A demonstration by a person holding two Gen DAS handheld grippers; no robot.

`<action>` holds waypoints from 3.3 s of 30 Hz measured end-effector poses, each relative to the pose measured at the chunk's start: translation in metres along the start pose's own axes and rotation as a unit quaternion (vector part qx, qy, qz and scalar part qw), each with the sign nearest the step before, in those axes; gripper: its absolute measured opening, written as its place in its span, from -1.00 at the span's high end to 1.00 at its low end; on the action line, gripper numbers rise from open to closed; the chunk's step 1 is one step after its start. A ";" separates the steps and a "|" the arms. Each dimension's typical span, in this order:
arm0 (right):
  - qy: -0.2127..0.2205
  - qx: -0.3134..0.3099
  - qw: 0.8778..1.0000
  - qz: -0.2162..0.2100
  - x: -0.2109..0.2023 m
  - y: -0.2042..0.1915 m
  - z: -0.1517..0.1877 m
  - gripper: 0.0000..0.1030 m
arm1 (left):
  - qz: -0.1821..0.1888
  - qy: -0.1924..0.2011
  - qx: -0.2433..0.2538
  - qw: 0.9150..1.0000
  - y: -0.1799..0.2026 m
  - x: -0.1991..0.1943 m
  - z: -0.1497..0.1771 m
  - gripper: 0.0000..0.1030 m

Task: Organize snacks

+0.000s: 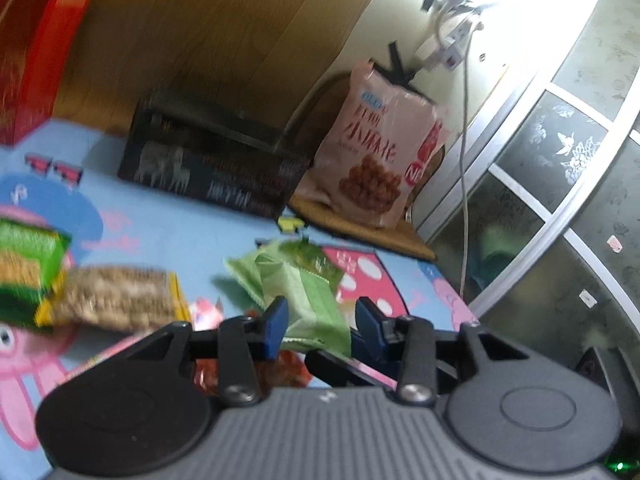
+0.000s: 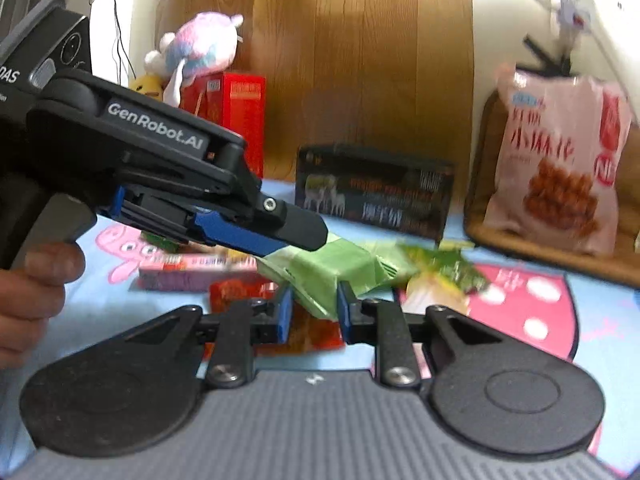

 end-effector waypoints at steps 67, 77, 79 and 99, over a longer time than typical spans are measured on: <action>-0.016 0.366 0.913 -0.180 0.038 0.143 0.009 0.89 | 0.041 -0.076 -0.059 0.994 -0.006 0.104 -0.064 -0.33; -0.023 0.302 0.928 -0.218 0.089 0.130 -0.072 0.89 | -0.027 0.020 -0.039 0.999 -0.018 0.089 -0.138 0.04; -0.031 0.291 0.934 -0.207 0.114 0.130 -0.087 0.89 | -0.064 0.038 -0.028 0.997 -0.025 0.098 -0.158 -0.03; -0.061 0.302 0.948 -0.077 0.134 0.173 -0.040 -0.16 | -0.216 0.052 -0.048 0.974 -0.101 0.107 -0.166 -0.27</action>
Point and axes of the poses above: each gripper's, at about its wrist camera, not at the fingertips, and x roughly the way its jaws point, y to its right, z to its underside, the point moved 8 cm from there along x, roughly the way its jaws point, and after that the axes turned 9 degrees about -x, right-handed, at the moved point
